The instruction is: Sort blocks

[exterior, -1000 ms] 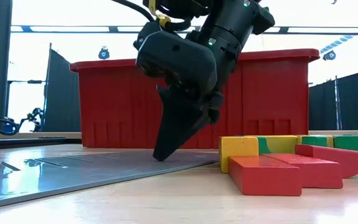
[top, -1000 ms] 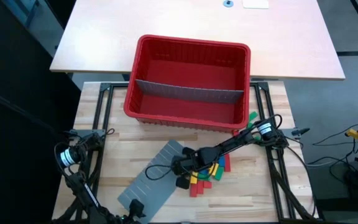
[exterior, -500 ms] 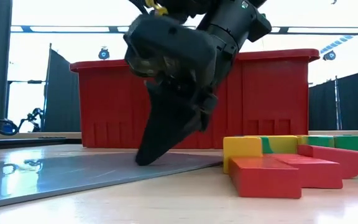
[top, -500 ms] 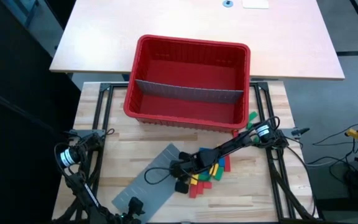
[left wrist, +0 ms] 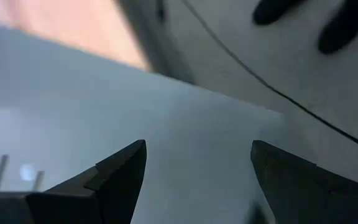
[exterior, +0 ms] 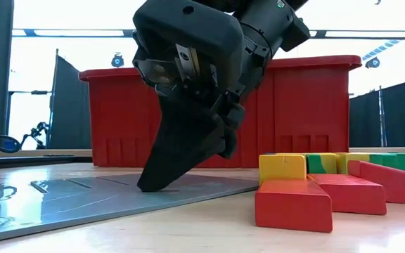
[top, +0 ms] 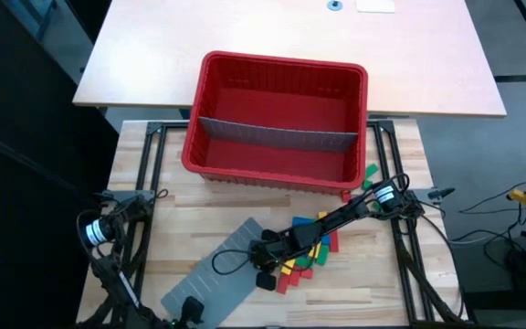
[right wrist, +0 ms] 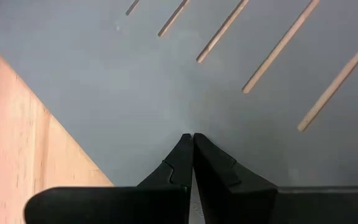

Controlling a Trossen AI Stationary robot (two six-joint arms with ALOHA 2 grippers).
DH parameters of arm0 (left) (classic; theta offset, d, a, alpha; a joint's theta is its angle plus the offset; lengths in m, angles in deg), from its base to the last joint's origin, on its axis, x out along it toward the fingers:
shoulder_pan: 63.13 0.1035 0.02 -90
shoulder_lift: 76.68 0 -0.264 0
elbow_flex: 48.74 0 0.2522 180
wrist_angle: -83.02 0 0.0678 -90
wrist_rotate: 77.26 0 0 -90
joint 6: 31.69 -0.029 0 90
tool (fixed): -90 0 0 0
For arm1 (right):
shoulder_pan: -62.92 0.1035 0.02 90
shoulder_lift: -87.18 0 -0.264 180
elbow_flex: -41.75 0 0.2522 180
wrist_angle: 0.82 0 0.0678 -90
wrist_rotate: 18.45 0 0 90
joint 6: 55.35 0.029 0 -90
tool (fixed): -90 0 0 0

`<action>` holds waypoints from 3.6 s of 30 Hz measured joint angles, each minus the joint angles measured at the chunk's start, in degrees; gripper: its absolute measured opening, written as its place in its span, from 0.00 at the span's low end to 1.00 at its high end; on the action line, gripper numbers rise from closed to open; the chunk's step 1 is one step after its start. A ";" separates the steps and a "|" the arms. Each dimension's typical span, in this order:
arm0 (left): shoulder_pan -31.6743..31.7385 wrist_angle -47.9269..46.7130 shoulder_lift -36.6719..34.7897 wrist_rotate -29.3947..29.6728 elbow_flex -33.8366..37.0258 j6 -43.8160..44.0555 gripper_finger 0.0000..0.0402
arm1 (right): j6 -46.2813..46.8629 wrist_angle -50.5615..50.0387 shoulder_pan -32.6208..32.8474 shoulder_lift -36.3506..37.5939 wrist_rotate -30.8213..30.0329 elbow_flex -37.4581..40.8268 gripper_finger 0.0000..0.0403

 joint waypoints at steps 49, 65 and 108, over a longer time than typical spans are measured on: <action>-1.44 -5.15 6.77 5.78 -6.66 3.98 0.02 | 0.63 -0.58 -0.61 0.17 -0.07 0.24 0.00; -0.85 -10.69 6.62 3.81 -9.71 11.03 0.00 | 0.56 -0.08 -0.46 0.52 1.66 0.13 0.00; -2.22 -10.45 8.94 13.30 -8.56 8.64 0.79 | -0.52 -0.46 -0.63 0.58 1.51 0.22 0.00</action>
